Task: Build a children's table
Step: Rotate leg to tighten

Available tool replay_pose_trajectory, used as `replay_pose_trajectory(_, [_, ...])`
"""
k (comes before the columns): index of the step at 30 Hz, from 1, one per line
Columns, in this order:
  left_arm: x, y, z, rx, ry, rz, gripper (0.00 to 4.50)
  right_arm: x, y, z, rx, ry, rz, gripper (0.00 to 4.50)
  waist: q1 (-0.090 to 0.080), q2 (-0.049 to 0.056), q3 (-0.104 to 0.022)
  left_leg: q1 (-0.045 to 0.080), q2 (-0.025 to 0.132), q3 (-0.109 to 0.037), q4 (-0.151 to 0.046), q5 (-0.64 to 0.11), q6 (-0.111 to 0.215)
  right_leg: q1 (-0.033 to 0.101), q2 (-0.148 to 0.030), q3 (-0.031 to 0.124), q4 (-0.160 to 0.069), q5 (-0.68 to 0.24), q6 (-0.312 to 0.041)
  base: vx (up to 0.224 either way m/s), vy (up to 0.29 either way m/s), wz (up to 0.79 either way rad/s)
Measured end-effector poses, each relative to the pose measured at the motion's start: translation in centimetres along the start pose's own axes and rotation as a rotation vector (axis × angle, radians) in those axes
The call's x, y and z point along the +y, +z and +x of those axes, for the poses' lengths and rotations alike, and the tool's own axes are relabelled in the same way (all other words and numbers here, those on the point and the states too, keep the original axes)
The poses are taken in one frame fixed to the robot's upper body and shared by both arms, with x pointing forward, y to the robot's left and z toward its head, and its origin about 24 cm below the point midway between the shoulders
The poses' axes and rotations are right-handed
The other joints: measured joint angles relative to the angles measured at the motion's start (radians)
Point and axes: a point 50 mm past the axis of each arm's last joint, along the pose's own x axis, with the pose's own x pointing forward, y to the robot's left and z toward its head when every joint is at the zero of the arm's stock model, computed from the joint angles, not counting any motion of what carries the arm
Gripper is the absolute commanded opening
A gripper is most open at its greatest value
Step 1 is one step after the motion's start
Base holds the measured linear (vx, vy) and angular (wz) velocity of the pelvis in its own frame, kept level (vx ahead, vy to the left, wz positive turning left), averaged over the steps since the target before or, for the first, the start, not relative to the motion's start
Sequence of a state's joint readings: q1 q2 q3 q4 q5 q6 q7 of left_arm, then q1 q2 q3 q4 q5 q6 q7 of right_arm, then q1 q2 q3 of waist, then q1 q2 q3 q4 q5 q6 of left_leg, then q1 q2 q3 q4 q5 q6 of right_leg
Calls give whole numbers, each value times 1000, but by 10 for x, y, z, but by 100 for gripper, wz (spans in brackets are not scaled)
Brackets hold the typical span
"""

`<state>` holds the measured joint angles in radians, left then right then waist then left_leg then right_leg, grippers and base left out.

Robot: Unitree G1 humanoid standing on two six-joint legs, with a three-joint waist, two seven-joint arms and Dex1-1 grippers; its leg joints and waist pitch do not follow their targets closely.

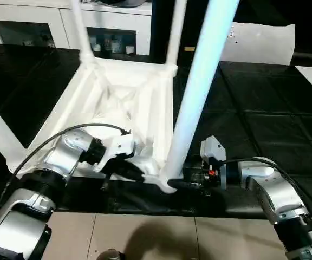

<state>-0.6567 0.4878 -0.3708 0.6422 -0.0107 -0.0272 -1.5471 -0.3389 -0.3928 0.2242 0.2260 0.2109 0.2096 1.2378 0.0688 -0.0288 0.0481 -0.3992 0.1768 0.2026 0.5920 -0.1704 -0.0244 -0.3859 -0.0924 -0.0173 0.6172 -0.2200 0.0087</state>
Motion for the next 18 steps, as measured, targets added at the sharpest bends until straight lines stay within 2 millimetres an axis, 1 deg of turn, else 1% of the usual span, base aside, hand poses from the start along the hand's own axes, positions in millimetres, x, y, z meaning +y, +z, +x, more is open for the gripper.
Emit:
replay_pose_trajectory(1, [-1,0,0,2,-9,4,0,-1,1,1,-3,17,1,331,1,0,0,0,0,0,0,0,0,0,0,0,0,0,0,0,0,0])
replay_pose_trajectory(3, [-2,1,2,3,-29,12,0,-1,2,1,-11,38,-1,301,9,-1,0,0,0,0,0,0,0,0,0,0,0,0,0,0,0,0])
replay_pose_trajectory(6, [-3,2,3,6,-42,18,0,1,1,3,-14,73,5,279,19,-2,0,0,0,0,1,0,0,0,0,0,1,0,0,0,0,0])
replay_pose_trajectory(7, [-4,2,3,6,-43,19,0,1,0,4,-15,80,6,279,19,-2,0,0,0,0,1,0,0,0,0,0,1,0,0,0,0,0])
replay_pose_trajectory(10, [-4,2,4,10,-50,20,0,0,1,5,-16,102,13,239,19,-2,0,0,0,0,1,0,0,0,0,0,2,0,0,0,0,0])
replay_pose_trajectory(12, [-4,2,4,12,-51,22,0,-1,2,5,-16,109,6,232,19,-2,0,0,0,0,2,0,0,0,0,0,2,0,0,0,0,0])
replay_pose_trajectory(13, [-4,2,4,14,-52,23,0,-1,2,5,-15,113,7,213,19,-3,0,0,1,0,2,0,0,-1,0,0,3,0,0,0,0,0])
replay_pose_trajectory(18, [-4,3,4,13,-51,22,0,-1,2,5,-18,117,10,204,19,-3,0,0,1,0,3,0,0,-1,0,0,4,0,0,0,0,0])
